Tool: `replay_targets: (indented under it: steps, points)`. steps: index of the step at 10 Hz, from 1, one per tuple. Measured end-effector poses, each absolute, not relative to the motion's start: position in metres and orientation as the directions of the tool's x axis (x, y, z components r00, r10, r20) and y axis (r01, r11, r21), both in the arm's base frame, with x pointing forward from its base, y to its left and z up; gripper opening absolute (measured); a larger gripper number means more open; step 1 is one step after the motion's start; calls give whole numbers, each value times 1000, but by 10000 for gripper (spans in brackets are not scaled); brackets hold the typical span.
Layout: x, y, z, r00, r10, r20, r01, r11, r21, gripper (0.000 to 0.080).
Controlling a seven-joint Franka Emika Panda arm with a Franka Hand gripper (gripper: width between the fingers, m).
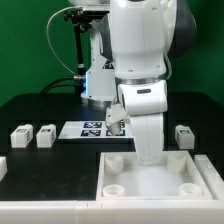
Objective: Assemble one leg
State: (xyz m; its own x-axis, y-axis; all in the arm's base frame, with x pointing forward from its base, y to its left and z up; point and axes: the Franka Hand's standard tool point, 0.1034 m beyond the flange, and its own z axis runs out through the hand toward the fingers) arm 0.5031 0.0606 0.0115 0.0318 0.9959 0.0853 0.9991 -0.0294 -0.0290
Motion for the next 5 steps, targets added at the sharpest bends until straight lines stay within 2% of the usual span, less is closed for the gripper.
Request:
replay_targets:
  steps: [2,4,5]
  points:
    - [502,71,11,61,994,85,998,-58,-33,59]
    - [501,70,10,55,995,89,998,-54,-11,59]
    - [501,70,10,57,994,89,998,-56,-12,133]
